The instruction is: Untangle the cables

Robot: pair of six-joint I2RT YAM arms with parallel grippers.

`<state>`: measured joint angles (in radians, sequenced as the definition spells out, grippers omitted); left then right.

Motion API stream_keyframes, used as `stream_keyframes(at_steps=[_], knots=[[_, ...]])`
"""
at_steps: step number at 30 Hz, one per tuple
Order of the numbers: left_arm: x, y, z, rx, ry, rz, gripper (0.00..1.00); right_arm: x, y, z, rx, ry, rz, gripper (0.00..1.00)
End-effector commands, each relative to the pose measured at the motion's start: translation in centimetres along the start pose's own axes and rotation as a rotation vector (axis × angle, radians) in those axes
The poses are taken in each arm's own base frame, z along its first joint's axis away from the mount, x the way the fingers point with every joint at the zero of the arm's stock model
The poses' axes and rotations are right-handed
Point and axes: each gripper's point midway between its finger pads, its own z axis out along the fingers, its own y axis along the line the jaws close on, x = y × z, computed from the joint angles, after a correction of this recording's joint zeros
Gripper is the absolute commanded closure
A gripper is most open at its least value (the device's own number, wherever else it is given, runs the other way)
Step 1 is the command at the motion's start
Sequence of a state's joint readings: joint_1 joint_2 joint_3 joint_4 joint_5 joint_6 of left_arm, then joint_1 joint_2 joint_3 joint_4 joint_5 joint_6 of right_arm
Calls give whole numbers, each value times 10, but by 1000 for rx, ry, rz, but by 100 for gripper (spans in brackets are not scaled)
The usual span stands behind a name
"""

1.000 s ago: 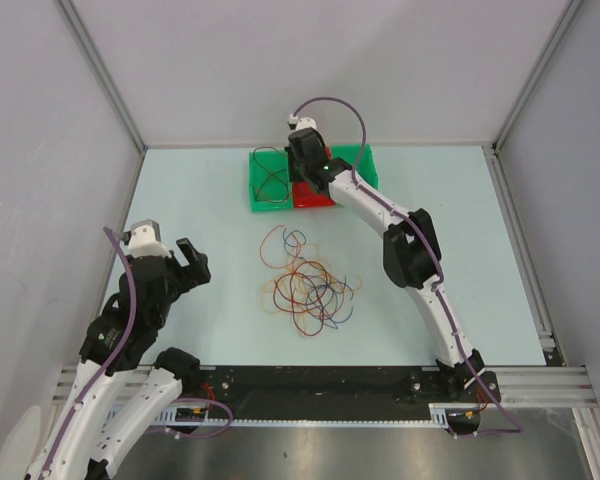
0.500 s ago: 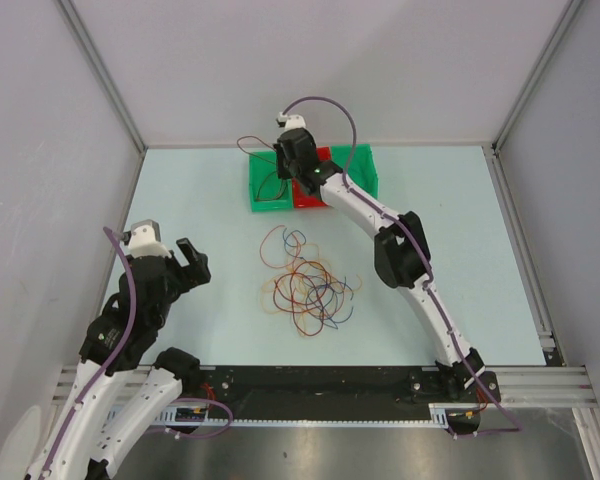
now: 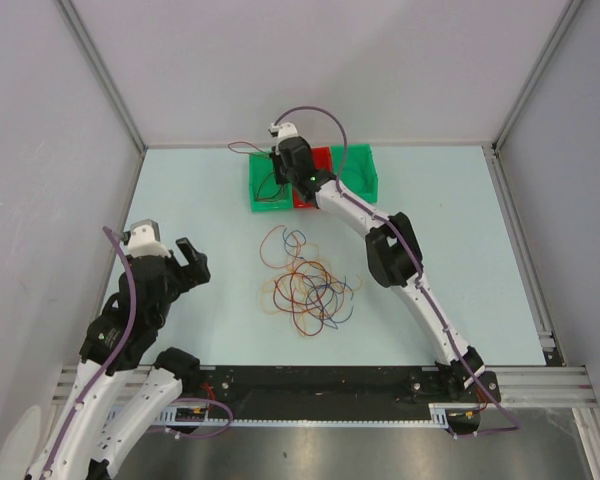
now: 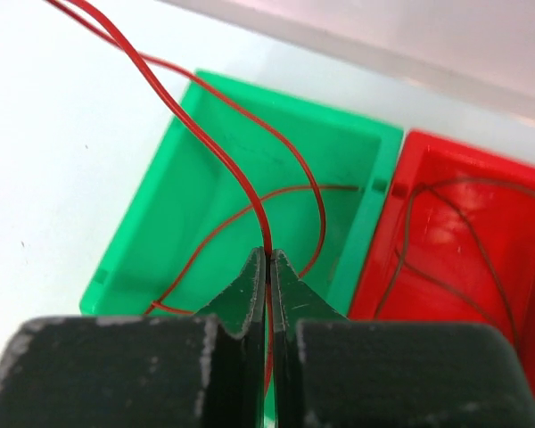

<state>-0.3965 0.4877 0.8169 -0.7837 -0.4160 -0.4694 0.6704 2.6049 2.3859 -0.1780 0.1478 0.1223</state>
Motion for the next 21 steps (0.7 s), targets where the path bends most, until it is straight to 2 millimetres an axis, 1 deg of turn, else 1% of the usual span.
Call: stream_keyframes(at_steps=[1, 2, 4, 5, 6, 9, 13, 15, 16, 17, 19, 21], knots=[[-5, -1, 3, 0, -18, -2, 10, -40, 11, 4, -40, -145, -74, 100], [-5, -1, 3, -1, -20, -3, 10, -38, 15, 5, -43, -148, -92, 100], [-5, -1, 4, -2, -17, -1, 10, -41, 17, 8, -38, -179, -161, 100], [-5, -1, 3, -2, -18, -1, 10, -34, 20, 11, -25, -176, -191, 100], [-5, 0, 3, -3, -19, -2, 10, -41, 19, 12, -9, -213, -237, 100], [-5, 0, 4, -6, -18, -2, 10, -34, 17, 17, 20, -213, -285, 100], [-5, 1, 4, -8, -17, -3, 10, -28, 15, 15, 25, -186, -289, 100], [-5, 1, 4, -8, -17, -2, 10, -29, 11, 8, 50, -184, -294, 97], [-5, 1, 5, -10, -16, -2, 10, -24, 10, 7, 55, -174, -301, 95], [-5, 1, 5, -10, -16, -2, 10, -31, 9, 3, 65, -182, -301, 93], [-6, 1, 5, -9, -18, -4, 10, -33, 6, -1, 85, -175, -305, 90], [-6, 1, 4, -8, -21, -5, 10, -35, 3, -7, 104, -168, -304, 82]])
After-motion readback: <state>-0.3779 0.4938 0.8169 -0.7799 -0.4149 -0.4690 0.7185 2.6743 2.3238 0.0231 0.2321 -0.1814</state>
